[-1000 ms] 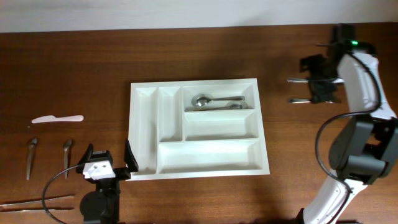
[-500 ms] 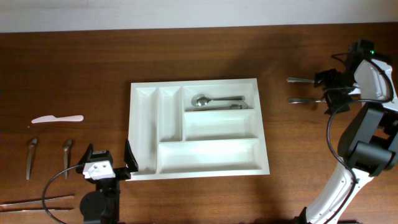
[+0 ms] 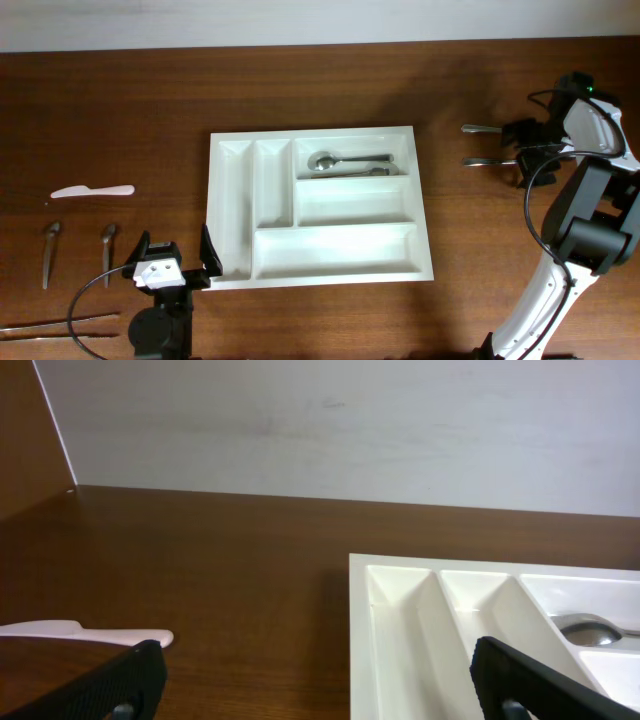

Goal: Pack container
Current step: 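Grasp a silver fork on the right with the right gripper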

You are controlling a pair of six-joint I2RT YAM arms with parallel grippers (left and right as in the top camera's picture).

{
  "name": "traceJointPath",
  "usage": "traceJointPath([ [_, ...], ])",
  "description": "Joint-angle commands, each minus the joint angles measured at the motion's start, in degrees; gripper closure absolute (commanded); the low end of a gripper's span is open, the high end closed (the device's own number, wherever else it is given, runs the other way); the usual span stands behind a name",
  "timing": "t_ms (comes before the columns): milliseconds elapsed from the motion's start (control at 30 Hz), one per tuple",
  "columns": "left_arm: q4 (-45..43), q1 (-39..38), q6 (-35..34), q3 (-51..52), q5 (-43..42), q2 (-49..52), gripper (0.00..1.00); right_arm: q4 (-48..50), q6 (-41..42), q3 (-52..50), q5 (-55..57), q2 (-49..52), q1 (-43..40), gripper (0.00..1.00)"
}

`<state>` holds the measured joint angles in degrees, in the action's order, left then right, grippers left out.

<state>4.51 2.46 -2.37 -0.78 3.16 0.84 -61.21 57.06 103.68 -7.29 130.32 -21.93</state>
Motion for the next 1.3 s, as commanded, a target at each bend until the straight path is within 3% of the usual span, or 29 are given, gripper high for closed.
traceJointPath([
  [0,0.0,0.4,1.1,0.3,-0.6,-0.5,0.01,0.0,0.9,0.4,2.4,0.9,-0.2,0.01],
  [900,0.0,0.4,1.1,0.3,-0.6,-0.5,0.01,-0.9,0.9,0.4,5.4,4.1,-0.2,0.00],
  [1267,0.0,0.4,1.1,0.3,-0.6,-0.5,0.01,1.3,0.8,0.4,3.9,4.1,-0.2,0.59],
])
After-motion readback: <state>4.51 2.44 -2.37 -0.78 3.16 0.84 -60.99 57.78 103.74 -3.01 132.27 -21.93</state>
